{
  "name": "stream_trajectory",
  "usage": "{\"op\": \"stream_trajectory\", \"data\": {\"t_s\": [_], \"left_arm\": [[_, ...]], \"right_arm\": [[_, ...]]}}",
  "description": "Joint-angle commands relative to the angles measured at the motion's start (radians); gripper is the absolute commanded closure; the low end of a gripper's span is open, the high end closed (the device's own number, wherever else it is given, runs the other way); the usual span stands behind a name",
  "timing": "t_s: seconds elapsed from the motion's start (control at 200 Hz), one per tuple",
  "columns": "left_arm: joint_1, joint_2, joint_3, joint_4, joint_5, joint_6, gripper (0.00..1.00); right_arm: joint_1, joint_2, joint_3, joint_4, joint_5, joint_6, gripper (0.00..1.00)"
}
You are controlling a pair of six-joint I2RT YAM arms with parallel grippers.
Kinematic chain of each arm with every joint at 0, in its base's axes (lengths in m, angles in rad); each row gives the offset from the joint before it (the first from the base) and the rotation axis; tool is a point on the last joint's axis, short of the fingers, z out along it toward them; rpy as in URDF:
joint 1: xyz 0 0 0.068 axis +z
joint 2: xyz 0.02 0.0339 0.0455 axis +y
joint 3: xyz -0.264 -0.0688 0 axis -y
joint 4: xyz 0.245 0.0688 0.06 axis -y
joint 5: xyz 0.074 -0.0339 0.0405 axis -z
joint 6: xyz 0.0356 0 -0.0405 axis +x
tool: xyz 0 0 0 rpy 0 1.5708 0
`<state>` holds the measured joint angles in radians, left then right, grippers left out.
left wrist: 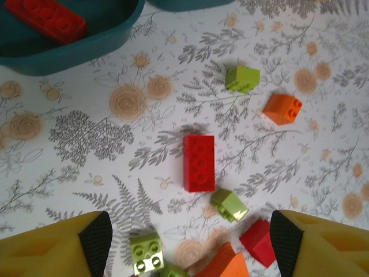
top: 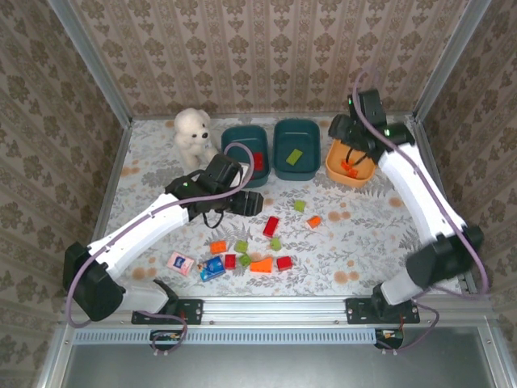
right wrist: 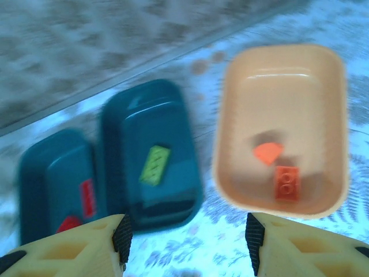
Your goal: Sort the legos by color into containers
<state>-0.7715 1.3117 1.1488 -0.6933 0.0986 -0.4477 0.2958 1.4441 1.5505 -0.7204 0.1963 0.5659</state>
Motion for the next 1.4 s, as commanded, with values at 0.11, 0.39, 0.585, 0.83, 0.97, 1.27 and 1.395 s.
{"op": "stream_trajectory", "data": {"t_s": [0.11,0.39,0.585,0.83,0.97,1.27,1.395], "left_arm": [[-0.062,-0.028,-0.045,-0.074,-0.005,0.039,0.25],[-0.133,0.172,0.044,-0.098,-0.088,-0.039,0.31],[-0.136,0.228,0.019,-0.183,-0.162,-0.177,0.31],[-0.151,0.327,-0.007,-0.238,-0.12,-0.311,0.31],[-0.15,0.371,-0.025,-0.237,-0.096,-0.338,0.32],[-0.148,0.434,-0.035,-0.203,-0.086,-0.326,0.41],[-0.146,0.461,-0.037,-0.2,-0.092,-0.32,0.43]], "right_arm": [[0.206,-0.4,-0.478,0.157,-0.11,-0.021,0.43],[0.388,-0.704,-0.834,0.083,-0.186,0.145,0.43],[0.402,-0.744,-0.842,0.027,-0.185,0.12,0.43],[0.401,-0.715,-0.827,0.051,-0.202,0.096,0.43],[0.402,-0.707,-0.828,0.072,-0.207,0.098,0.42],[0.402,-0.697,-0.828,0.079,-0.223,0.095,0.42],[0.403,-0.695,-0.828,0.075,-0.224,0.097,0.42]]}}
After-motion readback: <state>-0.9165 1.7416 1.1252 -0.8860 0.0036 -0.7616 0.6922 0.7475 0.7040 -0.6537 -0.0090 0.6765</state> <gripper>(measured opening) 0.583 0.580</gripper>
